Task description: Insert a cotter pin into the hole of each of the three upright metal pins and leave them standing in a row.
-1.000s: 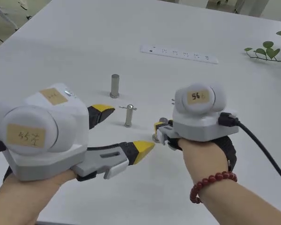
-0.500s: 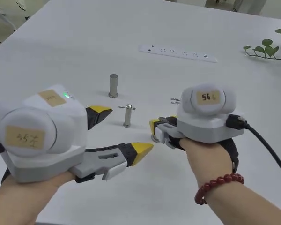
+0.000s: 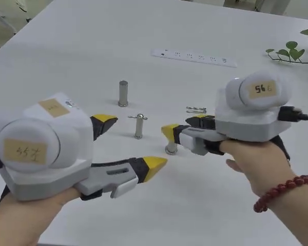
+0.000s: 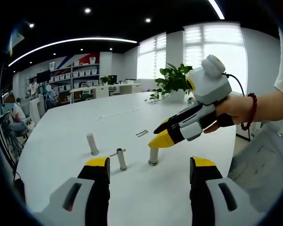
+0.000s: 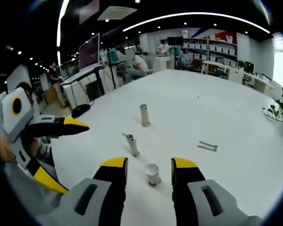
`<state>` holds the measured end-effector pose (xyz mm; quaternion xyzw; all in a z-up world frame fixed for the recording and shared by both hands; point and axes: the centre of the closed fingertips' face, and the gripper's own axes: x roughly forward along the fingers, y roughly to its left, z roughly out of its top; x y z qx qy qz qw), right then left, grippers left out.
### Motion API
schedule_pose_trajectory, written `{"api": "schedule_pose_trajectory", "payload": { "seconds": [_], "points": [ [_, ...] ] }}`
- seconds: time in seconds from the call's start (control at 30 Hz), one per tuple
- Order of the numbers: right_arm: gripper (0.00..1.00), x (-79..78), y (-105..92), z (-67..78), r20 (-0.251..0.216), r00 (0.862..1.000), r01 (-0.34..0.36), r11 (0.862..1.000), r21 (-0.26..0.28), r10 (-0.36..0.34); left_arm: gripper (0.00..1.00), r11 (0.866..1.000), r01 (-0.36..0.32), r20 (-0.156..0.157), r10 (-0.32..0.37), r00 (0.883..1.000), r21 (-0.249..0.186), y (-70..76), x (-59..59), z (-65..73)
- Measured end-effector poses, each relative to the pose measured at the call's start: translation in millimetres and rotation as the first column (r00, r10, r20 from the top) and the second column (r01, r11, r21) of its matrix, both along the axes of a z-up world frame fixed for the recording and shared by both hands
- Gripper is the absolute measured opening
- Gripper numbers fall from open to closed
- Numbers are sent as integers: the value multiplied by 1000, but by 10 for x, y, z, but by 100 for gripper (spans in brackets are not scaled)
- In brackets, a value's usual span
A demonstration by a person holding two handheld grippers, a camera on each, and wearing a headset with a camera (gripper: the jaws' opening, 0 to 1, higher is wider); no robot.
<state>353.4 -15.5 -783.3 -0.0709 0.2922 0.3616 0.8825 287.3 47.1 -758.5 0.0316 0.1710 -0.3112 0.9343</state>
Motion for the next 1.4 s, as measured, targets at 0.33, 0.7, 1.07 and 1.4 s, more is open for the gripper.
{"api": "schedule_pose_trajectory", "payload": {
  "seconds": [0.33,0.7,1.07,1.4],
  "points": [
    [39,186,-162,251,6,998,-60,998,20,60,78,1000,-15,2,15,1000,-12,14,9,12],
    [34,475,-352,107,-12,988,-154,984,-87,154,90,999,-33,14,33,999,-28,39,37,41],
    [27,783,-482,-319,-59,967,-255,942,-220,248,99,997,-72,5,72,997,-20,132,75,7],
    [24,1003,-603,-594,-110,961,-274,917,-289,252,99,995,-98,-14,98,995,-2,206,93,-56]
  ]
}}
